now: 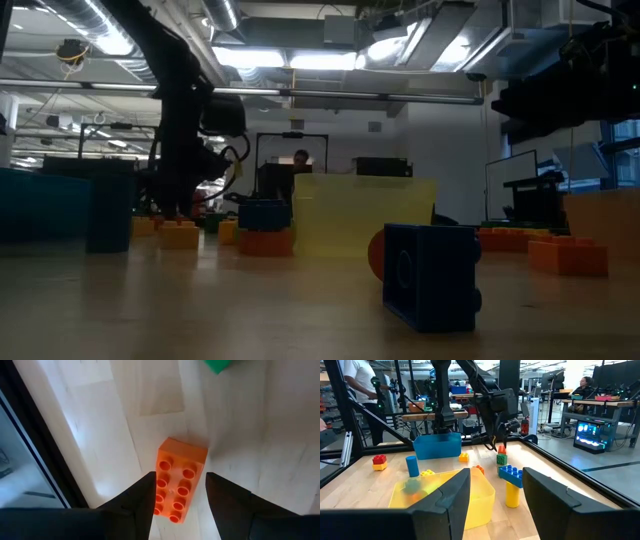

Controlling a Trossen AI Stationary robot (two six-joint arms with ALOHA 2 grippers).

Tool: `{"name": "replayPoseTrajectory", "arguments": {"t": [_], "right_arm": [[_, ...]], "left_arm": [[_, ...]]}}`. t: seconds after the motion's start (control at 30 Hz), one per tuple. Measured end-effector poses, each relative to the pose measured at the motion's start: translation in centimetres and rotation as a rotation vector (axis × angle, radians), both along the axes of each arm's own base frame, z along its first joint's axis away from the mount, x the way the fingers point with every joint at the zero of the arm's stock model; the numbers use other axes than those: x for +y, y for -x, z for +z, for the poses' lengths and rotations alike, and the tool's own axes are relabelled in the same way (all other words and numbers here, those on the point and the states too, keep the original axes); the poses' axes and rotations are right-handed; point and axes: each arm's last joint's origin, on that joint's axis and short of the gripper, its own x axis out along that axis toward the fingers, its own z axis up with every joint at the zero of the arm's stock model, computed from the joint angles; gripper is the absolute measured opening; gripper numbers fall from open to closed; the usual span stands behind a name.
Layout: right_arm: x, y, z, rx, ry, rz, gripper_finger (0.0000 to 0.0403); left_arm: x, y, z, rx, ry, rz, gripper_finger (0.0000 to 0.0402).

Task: Sort blocks by size
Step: Put the orange 8 stud game piece into the yellow bin

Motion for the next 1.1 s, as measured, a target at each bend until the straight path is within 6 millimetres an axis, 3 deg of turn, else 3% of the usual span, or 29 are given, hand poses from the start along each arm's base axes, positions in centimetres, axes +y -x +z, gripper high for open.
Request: {"name": "replayPoseTrajectory", "arguments": {"t": [0.67,1.1], "right_arm": [[0.0,0.0,0.0,-0.001,0.0,0.0,0.0182],[0.0,0.0,0.0,0.0,0.0,-0.001,0.0182]], "left_arm": [[2.4,1.5,0.0,-0.102,0.093,0.01,0.0164],[2.7,1.0,-1.6,-0.135,0.137,0.069,0.0151]]}}
